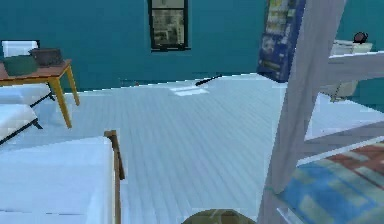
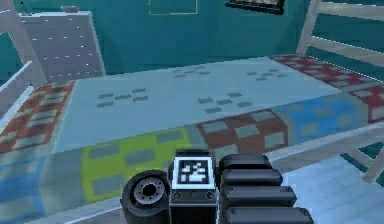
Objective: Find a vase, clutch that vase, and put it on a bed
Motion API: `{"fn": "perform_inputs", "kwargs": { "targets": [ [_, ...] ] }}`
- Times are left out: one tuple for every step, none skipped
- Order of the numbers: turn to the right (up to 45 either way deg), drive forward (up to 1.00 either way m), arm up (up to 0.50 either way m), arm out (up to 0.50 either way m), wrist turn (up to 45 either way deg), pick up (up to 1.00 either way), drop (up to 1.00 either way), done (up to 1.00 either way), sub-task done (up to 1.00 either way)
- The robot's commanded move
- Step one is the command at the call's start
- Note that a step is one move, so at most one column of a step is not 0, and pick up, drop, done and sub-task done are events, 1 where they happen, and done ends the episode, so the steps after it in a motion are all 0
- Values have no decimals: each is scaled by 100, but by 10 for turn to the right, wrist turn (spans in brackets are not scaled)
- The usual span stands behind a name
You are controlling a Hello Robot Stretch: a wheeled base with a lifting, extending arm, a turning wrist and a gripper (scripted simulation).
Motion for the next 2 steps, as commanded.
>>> {"fn": "perform_inputs", "kwargs": {
  "targets": [
    [-150, 0, 0, 0, 0, 0, 0, 0, 0],
    [0, 100, 0, 0, 0, 0, 0, 0, 0]
  ]
}}
